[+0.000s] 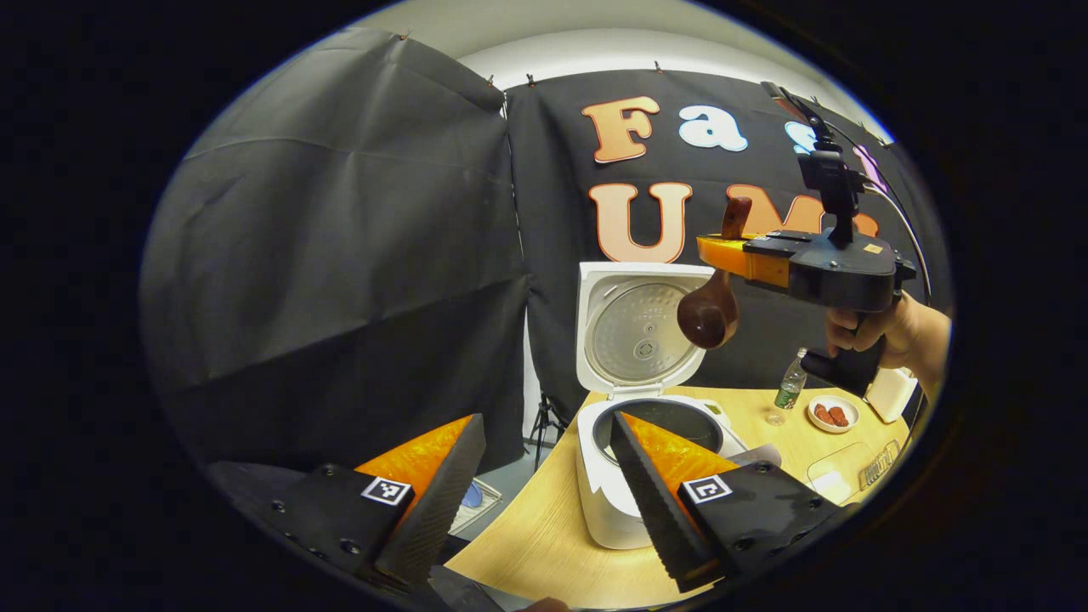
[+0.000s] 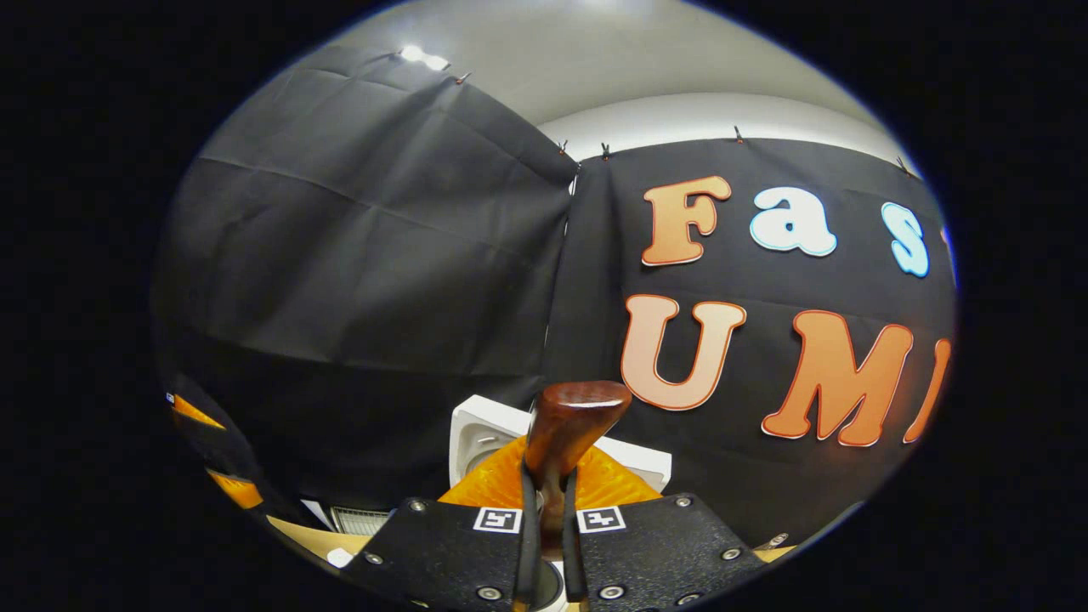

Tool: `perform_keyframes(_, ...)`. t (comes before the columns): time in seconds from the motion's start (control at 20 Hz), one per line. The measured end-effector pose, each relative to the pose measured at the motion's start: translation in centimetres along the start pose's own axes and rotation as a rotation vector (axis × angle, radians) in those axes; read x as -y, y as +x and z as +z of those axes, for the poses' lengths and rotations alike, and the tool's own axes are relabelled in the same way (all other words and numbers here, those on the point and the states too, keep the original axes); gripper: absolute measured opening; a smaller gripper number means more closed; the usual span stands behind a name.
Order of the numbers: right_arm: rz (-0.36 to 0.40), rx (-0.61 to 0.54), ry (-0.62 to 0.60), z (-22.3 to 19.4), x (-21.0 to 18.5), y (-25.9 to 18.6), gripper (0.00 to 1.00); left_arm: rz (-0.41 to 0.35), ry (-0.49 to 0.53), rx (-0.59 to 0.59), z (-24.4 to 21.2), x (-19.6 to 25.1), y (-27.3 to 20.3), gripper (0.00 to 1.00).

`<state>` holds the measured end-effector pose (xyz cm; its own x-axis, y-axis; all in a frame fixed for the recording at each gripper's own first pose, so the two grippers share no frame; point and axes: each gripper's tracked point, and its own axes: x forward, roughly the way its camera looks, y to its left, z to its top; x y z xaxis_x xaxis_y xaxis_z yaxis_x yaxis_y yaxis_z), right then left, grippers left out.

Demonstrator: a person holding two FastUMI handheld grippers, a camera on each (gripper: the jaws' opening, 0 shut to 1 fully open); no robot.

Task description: Close the left gripper, press the button to open the rice cooker; take a wooden spoon from the chopstick holder with the right hand, scoop a spoonful of rice and pour it into the rice cooker, then put the wooden spoon back into the chopstick holder.

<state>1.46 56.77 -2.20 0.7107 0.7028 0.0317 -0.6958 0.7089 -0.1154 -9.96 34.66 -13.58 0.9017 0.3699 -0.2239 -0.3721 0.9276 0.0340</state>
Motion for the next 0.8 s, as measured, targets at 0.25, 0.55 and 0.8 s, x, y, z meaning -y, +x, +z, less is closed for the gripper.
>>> perform_keyframes(0.25, -0.008, -0.07, 0.319, -2.1, 3.1, -2.4, 0.1, 0.029, -0.006, 0.001, -0.2, -0.1, -0.1, 1.0)
perform_keyframes(0.55, -0.107, -0.101, 0.499, -4.4, 11.6, -8.7, 0.1, 0.026, -0.086, -0.008, 0.8, 4.2, -0.5, 1.0)
perform_keyframes(0.8, -0.24, -0.167, 0.61, -10.0, 19.6, -16.3, 0.1, 0.006, -0.134, -0.039, 1.2, 8.8, -0.5, 0.99)
